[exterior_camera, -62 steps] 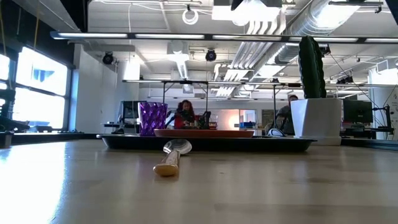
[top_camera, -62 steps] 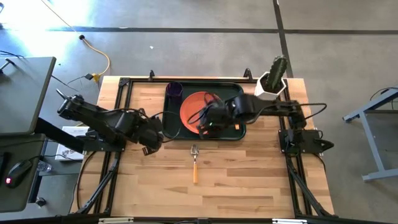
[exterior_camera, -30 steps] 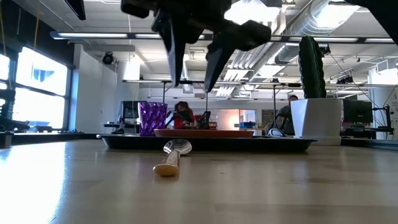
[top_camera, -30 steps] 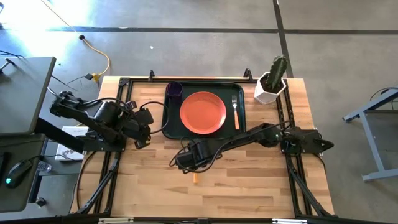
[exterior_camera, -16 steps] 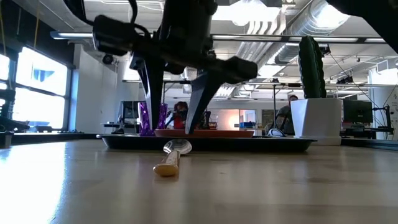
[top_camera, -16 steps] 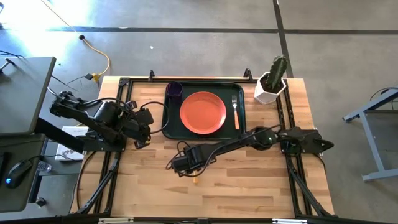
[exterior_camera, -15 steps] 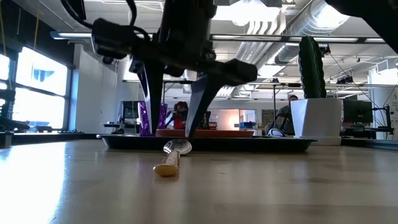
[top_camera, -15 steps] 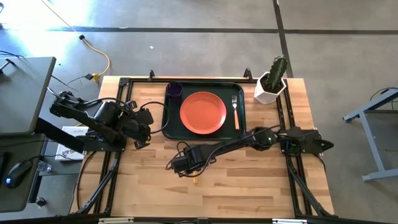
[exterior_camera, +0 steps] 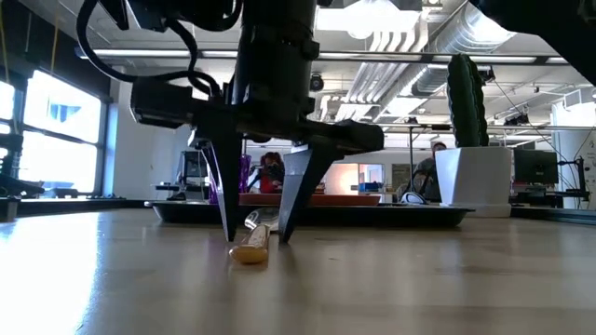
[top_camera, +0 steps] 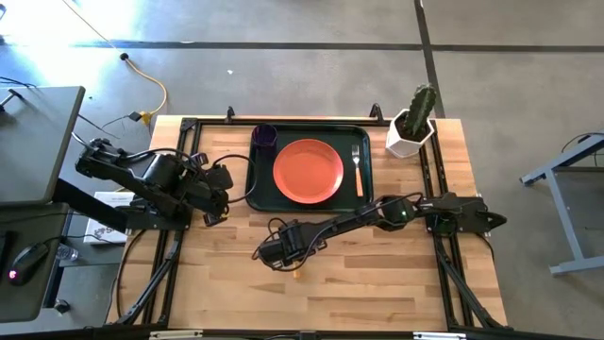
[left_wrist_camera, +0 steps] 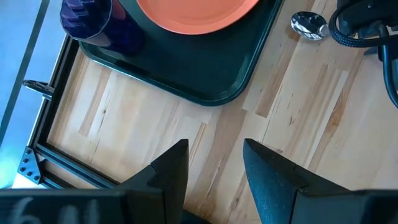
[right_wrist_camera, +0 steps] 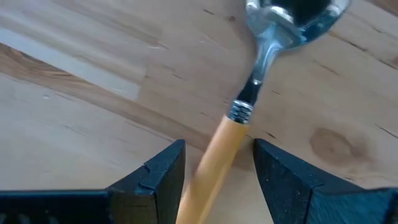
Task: Pick and place plate/cup/fork/spoon on tray
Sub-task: Put the yellow spoon on the black serving tray to the left of the yellow fork
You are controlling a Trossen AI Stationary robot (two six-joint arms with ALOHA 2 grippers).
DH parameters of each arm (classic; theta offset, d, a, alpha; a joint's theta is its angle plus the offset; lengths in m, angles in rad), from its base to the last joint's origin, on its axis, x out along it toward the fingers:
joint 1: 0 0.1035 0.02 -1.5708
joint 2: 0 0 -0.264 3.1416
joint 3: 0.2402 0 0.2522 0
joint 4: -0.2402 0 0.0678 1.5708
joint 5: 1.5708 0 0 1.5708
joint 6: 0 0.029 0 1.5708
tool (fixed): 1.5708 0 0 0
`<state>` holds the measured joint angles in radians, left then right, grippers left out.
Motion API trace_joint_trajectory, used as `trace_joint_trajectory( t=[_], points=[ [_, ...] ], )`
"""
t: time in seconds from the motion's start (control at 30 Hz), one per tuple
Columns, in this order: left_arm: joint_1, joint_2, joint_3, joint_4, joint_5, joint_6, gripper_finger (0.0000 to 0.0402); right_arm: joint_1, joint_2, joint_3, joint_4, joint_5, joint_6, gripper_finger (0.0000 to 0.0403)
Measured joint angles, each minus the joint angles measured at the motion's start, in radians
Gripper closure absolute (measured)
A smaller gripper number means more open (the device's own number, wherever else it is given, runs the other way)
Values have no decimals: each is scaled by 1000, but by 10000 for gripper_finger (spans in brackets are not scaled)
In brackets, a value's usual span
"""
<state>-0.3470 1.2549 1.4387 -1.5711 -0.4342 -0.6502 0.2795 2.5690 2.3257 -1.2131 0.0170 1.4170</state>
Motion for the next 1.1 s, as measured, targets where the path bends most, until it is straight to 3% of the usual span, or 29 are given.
trace_joint_trajectory(
  t=[0.2, 0.57, 1.1],
  points=[
    [0, 0, 0, 0, 0, 0, 257, 0, 10, 1, -4, -12, 0, 257],
    [0, 0, 0, 0, -6, 31, 257, -3, 11, 2, -20, 2, -16, 382],
    [0, 0, 0, 0, -24, 114, 257, -4, 6, 15, -32, 0, -70, 385]
  ],
)
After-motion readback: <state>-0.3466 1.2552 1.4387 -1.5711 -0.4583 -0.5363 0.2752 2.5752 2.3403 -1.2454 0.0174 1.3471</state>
